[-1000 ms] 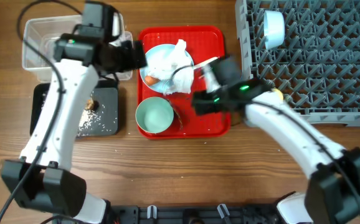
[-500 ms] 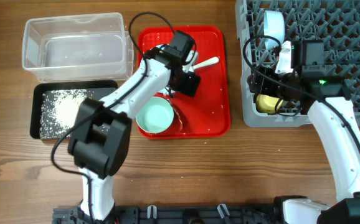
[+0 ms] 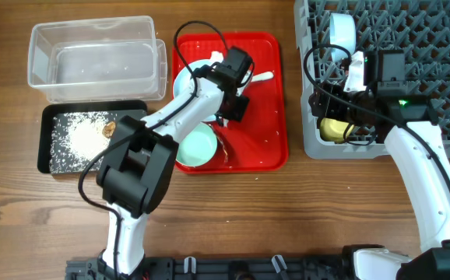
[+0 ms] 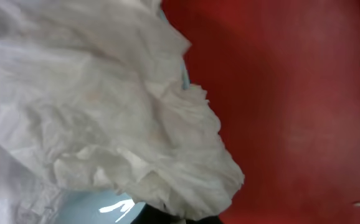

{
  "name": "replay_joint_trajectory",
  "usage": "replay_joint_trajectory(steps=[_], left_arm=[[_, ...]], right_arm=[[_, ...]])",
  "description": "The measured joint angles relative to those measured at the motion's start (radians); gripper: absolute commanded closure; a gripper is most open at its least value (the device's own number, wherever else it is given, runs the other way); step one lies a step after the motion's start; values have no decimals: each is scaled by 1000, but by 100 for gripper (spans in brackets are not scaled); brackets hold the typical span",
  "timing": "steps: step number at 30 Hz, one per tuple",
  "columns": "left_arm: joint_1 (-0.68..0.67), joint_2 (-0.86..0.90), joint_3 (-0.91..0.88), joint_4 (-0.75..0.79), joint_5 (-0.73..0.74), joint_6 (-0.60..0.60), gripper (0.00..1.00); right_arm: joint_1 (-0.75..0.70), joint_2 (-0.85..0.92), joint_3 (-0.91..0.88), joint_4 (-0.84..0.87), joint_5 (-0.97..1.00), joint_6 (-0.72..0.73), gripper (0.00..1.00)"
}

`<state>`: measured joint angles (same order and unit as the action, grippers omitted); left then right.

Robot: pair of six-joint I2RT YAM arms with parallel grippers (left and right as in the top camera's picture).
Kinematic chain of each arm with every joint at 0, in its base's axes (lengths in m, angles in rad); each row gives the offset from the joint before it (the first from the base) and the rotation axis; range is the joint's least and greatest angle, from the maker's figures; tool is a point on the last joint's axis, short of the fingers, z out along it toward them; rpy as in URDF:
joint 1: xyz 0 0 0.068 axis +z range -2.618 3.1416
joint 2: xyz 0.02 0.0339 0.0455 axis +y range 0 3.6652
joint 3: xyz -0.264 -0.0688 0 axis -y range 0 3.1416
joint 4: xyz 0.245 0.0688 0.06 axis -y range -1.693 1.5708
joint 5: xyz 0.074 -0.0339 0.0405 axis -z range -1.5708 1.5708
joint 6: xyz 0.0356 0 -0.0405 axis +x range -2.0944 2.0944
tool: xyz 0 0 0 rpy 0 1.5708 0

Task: Sort waste into correct bins and load items into the dishwasher rack
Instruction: 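Lift the white tissue with the left gripper and drop it in the clear bin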

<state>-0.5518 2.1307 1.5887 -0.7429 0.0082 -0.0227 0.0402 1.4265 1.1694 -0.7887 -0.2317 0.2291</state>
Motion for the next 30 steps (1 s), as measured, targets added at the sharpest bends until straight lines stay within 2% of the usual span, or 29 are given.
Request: replay_joint_trajectory(steps=[9, 13, 14, 15, 17, 22, 25, 30], left_arm=[[4, -103, 0, 0, 1, -35, 95], [18, -140, 0, 2, 0, -53, 77], [18, -143, 0, -2, 0, -57, 76], [18, -143, 0, -5, 0, -62, 76], [14, -143, 0, -8, 0, -62, 96], [8, -143, 0, -5, 1, -65, 96], [16, -143, 0, 50, -12, -104, 96], [92, -143, 0, 131, -39, -142, 96]], right_arm=[[0, 0, 0, 0, 0, 0, 22], [0, 0, 0, 0, 0, 0, 22], [0, 0, 0, -1, 0, 0, 22], [0, 0, 0, -2, 0, 0, 22], [0, 0, 0, -12, 0, 0, 22], [0, 0, 0, -19, 0, -11, 22], [0, 0, 0, -19, 0, -14, 22], [0, 0, 0, -19, 0, -15, 22]])
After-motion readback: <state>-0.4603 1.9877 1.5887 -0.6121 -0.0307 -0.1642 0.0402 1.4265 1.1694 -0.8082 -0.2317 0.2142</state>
